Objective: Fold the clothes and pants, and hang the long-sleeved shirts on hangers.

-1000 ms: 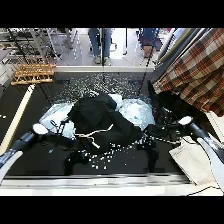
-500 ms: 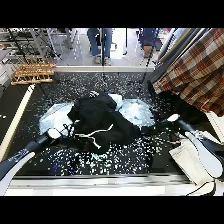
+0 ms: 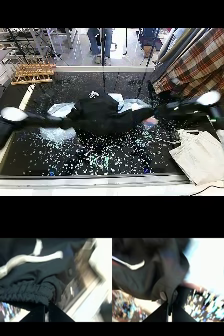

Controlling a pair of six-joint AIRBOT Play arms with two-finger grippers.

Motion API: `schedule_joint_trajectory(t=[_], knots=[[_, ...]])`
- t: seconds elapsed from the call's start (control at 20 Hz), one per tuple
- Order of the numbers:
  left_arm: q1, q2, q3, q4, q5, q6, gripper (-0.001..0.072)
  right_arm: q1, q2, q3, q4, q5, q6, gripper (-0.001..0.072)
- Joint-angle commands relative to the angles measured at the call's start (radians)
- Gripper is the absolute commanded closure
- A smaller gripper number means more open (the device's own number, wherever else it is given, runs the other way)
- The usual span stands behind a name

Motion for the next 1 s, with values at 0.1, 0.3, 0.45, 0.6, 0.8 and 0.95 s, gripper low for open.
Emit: schedule_joint_trajectory(t=[0.1, 0.3, 0.45, 0.6, 0.8, 0.95], knots=[[0.274, 0.103, 0.372, -0.330, -0.215, -0.039, 0.0702, -0.019, 0.227, 0.290, -0.020, 0.072, 0.085, 0.0690], [0.445, 0.102, 0.562, -0.801, -0.215, -0.049, 0.0701, -0.019, 0.322, 0.539, -0.124, 0.073, 0.104, 0.0690], [0.515, 0.102, 0.663, -0.994, -0.227, -0.065, 0.0700, -0.019, 0.365, 0.700, -0.175, 0.067, 0.105, 0.0690], [0.520, 0.100, 0.690, -0.979, -0.235, -0.077, 0.0700, -0.019, 0.386, 0.741, -0.179, -0.002, 0.105, 0.0690], [0.467, 0.023, 0.689, -0.483, -0.238, -0.137, 0.0699, -0.014, 0.296, 0.618, -0.071, -0.010, 0.122, 0.0690], [0.300, -0.089, 0.603, -0.171, -0.224, -0.156, 0.0699, 0.084, 0.112, 0.416, -0.011, -0.015, 0.121, 0.0689]])
